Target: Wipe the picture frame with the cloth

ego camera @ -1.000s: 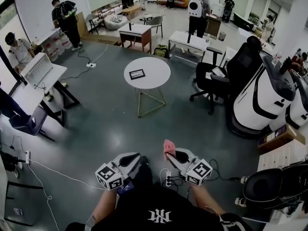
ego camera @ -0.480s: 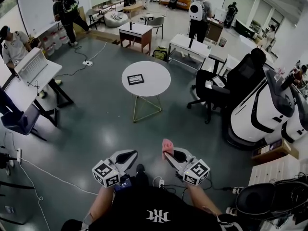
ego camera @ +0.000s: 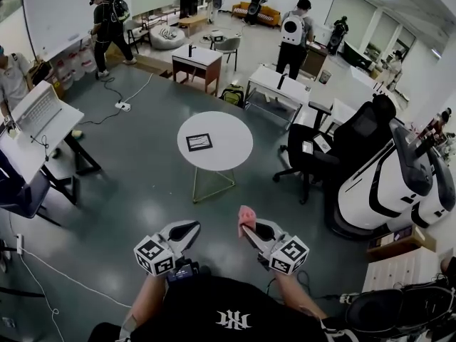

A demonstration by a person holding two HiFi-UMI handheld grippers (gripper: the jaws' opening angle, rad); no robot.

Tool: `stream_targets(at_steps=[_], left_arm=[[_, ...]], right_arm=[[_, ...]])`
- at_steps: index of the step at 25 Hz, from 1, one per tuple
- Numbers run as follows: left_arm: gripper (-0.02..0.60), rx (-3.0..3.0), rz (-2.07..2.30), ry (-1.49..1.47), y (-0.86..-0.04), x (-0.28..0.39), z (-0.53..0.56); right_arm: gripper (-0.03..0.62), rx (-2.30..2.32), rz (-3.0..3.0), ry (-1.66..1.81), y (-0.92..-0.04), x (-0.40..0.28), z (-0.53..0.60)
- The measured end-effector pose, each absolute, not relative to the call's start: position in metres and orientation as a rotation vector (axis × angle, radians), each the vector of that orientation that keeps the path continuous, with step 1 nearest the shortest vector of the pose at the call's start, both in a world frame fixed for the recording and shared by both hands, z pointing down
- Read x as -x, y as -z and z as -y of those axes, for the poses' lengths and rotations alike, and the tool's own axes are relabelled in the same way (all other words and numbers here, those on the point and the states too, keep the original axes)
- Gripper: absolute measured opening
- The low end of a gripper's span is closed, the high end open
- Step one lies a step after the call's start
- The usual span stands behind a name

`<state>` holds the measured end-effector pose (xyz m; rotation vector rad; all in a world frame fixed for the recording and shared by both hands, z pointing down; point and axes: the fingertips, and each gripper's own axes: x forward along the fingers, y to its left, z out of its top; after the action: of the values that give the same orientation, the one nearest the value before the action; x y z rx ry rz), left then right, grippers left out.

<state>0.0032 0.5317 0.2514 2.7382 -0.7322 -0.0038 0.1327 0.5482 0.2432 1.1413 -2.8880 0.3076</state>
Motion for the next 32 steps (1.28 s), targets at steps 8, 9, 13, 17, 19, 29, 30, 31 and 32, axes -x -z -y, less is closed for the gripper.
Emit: stream_targets(at_steps=[8, 9, 13, 17, 19, 29, 30, 31, 32], left_arm=[[0.003, -2.727, 0.702, 0.013, -0.269, 0.011, -0.453], [0.003, -2.720, 0.702, 0.019, -0.271, 0.013, -0.445], [0.003, -2.717, 0.695, 0.020, -0.274, 0.016, -0.414], [0.003, -2.694, 0.747, 0.013, -0.285, 0.017, -0.375], [0.003, -2.671, 0.780, 0.004, -0.289, 0.016, -0.352], [0.003, -2.621, 0.937, -0.035, -0.270, -0.014, -0.231], [0.003, -2.620, 0.952, -0.033, -0.268, -0.017, -0.219], [0.003, -2.618, 0.967, -0.033, -0.267, -0.020, -0.206], [0.003, -2.617, 0.982, -0.034, -0.266, -0.024, -0.195]], right_arm=[[0.041, -1.152, 2.880, -0.305, -0.253, -0.116, -0.472], [0.041, -1.152, 2.875, -0.315, -0.255, -0.116, -0.464], [0.041, -1.144, 2.859, -0.353, -0.265, -0.114, -0.434], [0.042, -1.072, 2.884, -0.378, -0.279, -0.109, -0.393], [0.041, -1.036, 2.902, -0.394, -0.283, -0.110, -0.367], [0.043, -0.847, 2.986, -0.408, -0.266, -0.139, -0.221], [0.041, -0.834, 2.991, -0.407, -0.265, -0.144, -0.208], [0.041, -0.820, 2.996, -0.404, -0.263, -0.148, -0.195], [0.042, -0.808, 2.999, -0.399, -0.263, -0.154, -0.183]])
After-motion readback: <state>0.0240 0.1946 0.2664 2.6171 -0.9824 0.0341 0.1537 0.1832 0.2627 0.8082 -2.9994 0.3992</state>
